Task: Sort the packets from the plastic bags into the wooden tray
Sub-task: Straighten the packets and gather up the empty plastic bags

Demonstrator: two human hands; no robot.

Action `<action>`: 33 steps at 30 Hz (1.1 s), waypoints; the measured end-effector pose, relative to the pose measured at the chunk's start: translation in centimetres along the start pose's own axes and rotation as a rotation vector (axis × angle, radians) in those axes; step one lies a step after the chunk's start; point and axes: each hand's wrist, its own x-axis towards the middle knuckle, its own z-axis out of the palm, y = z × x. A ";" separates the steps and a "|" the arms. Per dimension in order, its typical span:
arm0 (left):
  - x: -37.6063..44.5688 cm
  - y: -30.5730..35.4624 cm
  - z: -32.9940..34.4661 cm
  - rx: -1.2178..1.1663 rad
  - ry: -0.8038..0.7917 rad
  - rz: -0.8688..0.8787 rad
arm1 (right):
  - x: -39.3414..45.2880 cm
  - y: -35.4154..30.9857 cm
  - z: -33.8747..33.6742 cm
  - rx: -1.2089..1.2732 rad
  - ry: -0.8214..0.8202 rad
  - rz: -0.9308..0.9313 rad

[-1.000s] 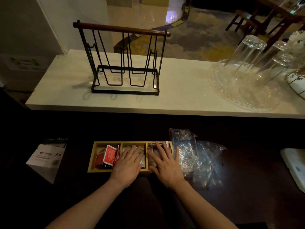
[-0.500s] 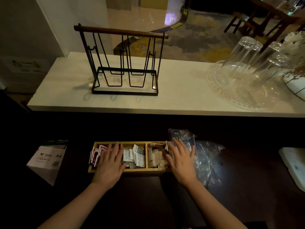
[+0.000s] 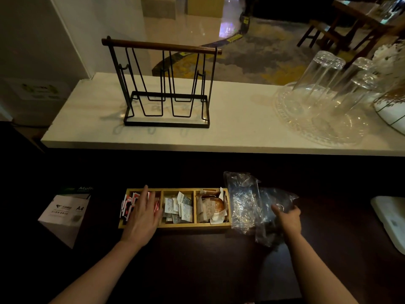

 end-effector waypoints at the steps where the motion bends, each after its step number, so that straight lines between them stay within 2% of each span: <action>1: -0.1 -0.3 -0.1 0.033 0.008 0.005 | 0.0 0.3 0.2 0.000 -0.006 0.015; 5: 0.2 -1.2 0.1 0.242 0.004 0.055 | 0.6 1.1 -0.1 -0.130 0.011 0.030; 8: 0.3 -0.7 0.0 0.237 0.020 0.025 | 1.0 0.9 -1.2 -0.162 0.073 0.028; 14: -0.2 0.6 -0.8 0.244 0.054 0.048 | 1.4 -2.3 -4.5 -0.037 0.122 -0.067; 16: 0.0 1.4 -0.9 0.253 0.039 0.081 | 1.1 -3.8 -5.6 0.074 0.043 -0.107; 19: 0.2 3.0 -0.9 0.267 0.020 0.136 | -0.1 -6.3 -6.1 0.188 -0.237 -0.168; 21: 0.0 4.0 -0.4 0.322 -0.015 0.196 | -1.5 -7.8 -5.1 0.170 -0.402 -0.171; 23: 0.1 4.6 0.5 0.383 -0.069 0.264 | -1.9 -8.2 -3.1 0.099 -0.485 -0.155; 28: 1.7 4.2 2.2 0.415 -0.215 0.278 | 1.3 -4.1 4.0 -0.151 -0.357 -0.020; 31: 2.0 3.8 2.4 0.396 -0.250 0.290 | 2.0 -2.6 6.0 -0.051 -0.310 0.019; 33: 1.9 4.0 2.2 0.410 -0.257 0.292 | 0.6 -3.2 6.1 0.040 -0.371 0.081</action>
